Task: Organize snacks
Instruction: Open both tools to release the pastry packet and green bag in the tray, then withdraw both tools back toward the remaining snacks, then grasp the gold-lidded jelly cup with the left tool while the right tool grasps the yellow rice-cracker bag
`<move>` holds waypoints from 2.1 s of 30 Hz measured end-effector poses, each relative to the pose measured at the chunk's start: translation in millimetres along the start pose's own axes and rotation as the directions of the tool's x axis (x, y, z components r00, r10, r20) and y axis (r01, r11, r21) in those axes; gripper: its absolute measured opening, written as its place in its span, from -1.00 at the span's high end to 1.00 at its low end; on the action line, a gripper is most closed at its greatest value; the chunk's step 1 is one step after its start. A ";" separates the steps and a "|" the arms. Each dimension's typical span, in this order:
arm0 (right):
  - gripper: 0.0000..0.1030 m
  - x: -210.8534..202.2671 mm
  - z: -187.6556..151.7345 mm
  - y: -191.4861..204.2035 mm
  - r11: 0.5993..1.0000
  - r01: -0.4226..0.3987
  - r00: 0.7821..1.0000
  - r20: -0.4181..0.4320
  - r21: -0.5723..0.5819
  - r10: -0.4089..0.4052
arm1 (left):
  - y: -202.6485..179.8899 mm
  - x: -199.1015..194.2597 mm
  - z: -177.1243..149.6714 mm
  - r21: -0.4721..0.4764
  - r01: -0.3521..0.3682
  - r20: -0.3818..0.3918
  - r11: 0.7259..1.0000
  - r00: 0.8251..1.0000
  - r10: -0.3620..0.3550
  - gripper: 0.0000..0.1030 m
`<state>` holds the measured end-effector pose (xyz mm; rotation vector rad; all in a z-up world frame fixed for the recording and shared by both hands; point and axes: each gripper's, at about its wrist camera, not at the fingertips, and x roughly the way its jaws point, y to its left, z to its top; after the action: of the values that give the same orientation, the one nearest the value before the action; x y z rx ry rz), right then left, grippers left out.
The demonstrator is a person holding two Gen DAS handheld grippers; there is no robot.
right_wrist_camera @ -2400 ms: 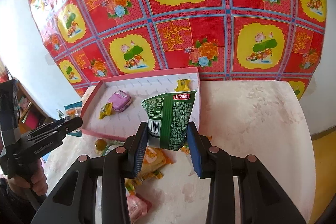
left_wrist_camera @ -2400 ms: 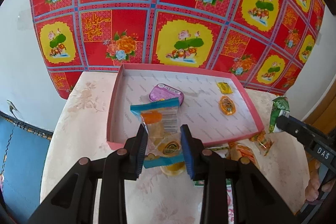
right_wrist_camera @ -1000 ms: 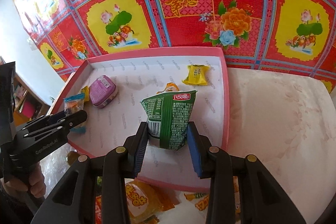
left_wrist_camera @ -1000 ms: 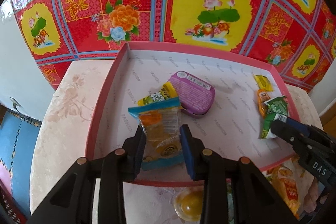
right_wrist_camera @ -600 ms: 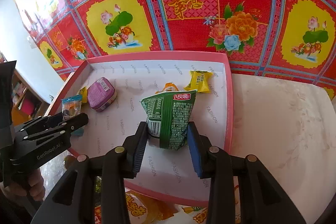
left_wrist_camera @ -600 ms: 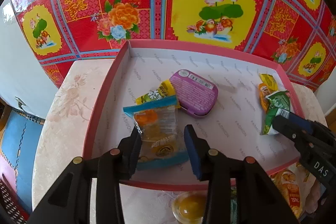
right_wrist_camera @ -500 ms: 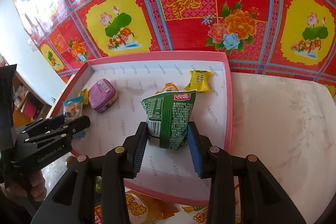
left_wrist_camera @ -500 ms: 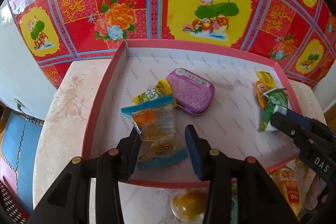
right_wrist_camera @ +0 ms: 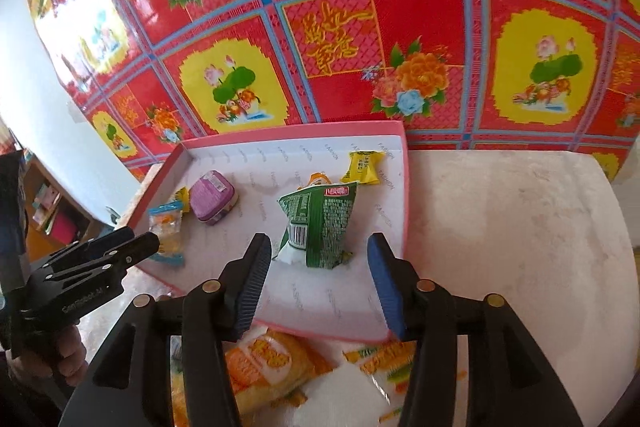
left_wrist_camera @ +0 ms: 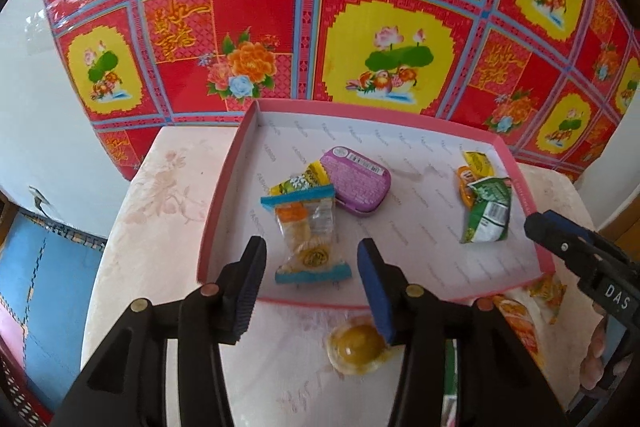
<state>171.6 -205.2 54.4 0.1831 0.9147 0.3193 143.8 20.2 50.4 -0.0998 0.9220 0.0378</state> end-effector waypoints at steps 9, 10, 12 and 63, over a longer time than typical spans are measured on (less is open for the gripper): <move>0.00 -23.1 -23.4 1.0 1.000 -0.011 1.000 -0.002 0.020 0.011 | 5.0 -11.6 -17.0 -0.013 0.035 -0.007 0.999 0.999 -0.035 0.03; 0.00 -24.7 -26.4 1.0 1.000 -0.011 1.000 -0.005 0.021 0.011 | 4.4 -12.5 -19.0 -0.013 0.039 -0.009 0.999 0.999 -0.039 0.03; 0.00 -29.8 -33.1 -0.2 1.000 -0.010 1.000 -0.007 0.024 0.010 | 2.9 -13.4 -24.0 -0.011 0.045 -0.014 0.999 0.999 -0.045 0.03; -0.48 -10.0 -40.6 60.9 0.999 0.023 0.984 -0.178 -0.027 -0.028 | 19.1 -12.7 -69.2 -0.033 0.081 -0.005 0.996 0.997 -0.081 0.28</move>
<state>121.7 -150.8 55.2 0.1213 1.0886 0.3269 79.8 32.2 17.6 -0.1680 0.9228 -0.0224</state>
